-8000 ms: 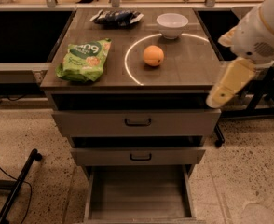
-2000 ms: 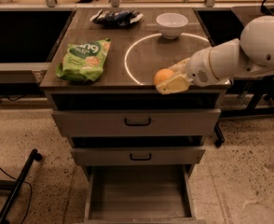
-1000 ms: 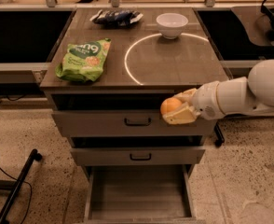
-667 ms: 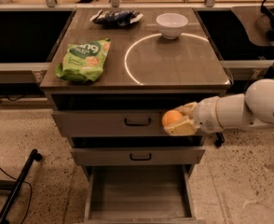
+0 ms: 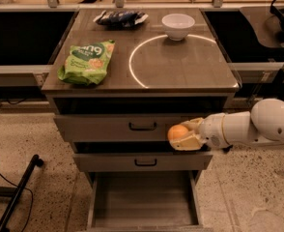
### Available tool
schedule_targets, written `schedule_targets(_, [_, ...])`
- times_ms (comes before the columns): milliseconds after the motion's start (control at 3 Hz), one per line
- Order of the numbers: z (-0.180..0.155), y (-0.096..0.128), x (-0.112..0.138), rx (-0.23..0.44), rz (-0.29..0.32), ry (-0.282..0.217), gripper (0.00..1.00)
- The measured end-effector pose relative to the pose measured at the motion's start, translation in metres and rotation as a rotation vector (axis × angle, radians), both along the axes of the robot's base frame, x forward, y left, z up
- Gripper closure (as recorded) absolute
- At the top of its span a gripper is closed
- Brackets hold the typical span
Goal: Place orange into bottom drawer
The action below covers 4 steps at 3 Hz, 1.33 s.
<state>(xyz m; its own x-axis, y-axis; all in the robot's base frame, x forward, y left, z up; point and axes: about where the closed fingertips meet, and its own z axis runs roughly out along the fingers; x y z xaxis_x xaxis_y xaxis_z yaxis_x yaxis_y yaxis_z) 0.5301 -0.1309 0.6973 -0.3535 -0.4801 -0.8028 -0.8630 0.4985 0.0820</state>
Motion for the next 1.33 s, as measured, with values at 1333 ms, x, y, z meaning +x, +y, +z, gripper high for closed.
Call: schedule_targets(1333, [-0.114, -0.001, -0.043, -0.050, 0.042, 0.030, 1.00])
